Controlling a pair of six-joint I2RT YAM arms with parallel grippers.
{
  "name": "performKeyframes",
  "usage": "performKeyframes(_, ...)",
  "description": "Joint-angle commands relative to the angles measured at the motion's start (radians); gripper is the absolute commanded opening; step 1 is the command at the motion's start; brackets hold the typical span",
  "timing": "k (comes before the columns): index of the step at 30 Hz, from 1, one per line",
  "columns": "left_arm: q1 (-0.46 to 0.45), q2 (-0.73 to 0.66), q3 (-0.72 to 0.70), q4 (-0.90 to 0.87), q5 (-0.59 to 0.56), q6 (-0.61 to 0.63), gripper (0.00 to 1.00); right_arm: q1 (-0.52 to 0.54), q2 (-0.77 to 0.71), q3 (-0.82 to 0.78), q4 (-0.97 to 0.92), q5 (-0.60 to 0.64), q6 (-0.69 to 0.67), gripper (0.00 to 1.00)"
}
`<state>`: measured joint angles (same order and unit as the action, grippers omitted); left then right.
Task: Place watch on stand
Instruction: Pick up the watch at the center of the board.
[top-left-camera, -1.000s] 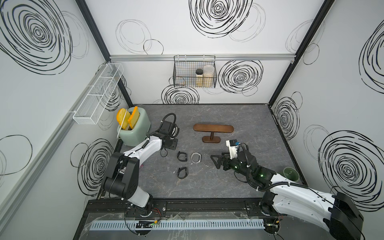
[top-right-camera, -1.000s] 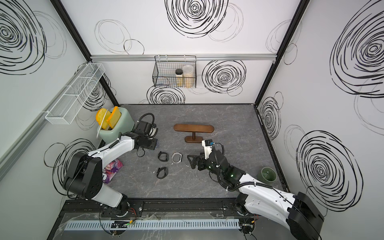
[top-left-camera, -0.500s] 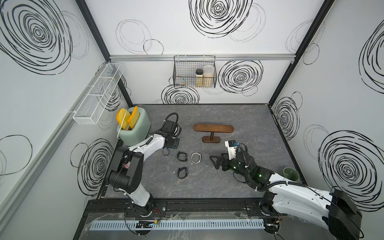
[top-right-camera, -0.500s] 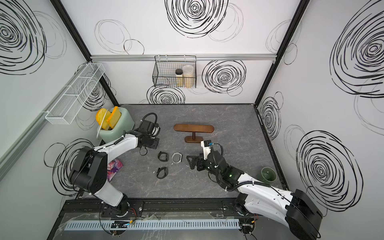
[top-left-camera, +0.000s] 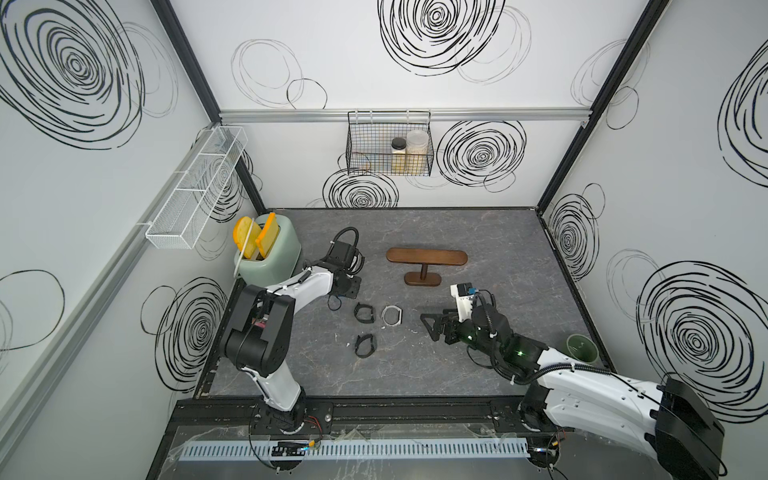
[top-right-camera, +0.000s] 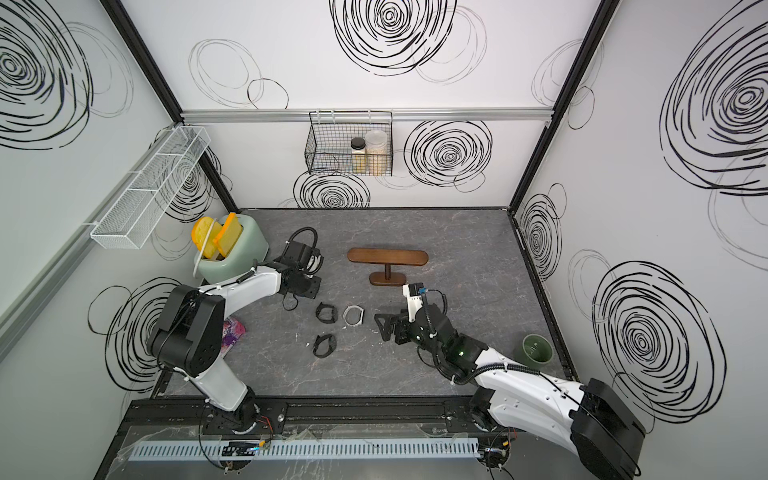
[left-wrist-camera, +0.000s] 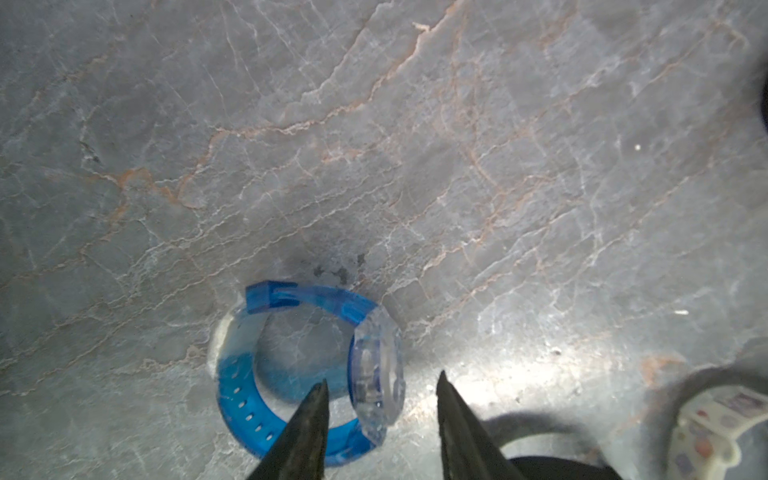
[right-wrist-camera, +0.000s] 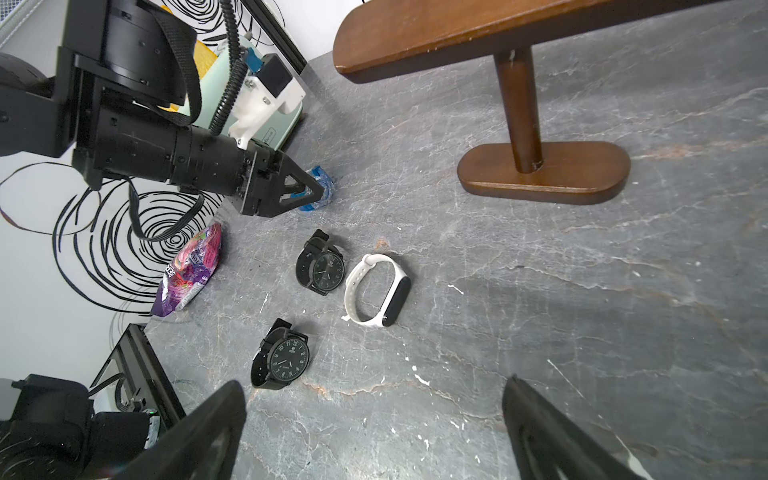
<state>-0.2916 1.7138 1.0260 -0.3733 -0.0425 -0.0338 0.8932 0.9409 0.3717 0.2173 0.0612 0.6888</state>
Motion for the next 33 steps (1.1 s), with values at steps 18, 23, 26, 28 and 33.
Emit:
performKeyframes(18, 0.018, 0.059, 0.013, 0.071, 0.015, -0.029, 0.39, 0.007, -0.056, -0.019, -0.010, 0.027, 0.026, 0.98)
performKeyframes(23, 0.017, 0.065, 0.002, 0.089, 0.018, -0.033, 0.34, 0.007, -0.088, -0.022, -0.028, 0.040, 0.024, 0.98)
performKeyframes(26, 0.018, 0.072, 0.005, 0.085, 0.022, -0.035, 0.27, 0.006, -0.101, -0.021, -0.035, 0.047, 0.020, 0.98)
performKeyframes(28, 0.018, 0.071, 0.006, 0.079, 0.019, -0.037, 0.21, 0.006, -0.106, -0.020, -0.040, 0.049, 0.017, 0.98)
performKeyframes(33, 0.018, 0.033, 0.017, 0.045, 0.036, -0.039, 0.07, 0.005, -0.100, -0.012, -0.042, 0.054, 0.001, 0.98)
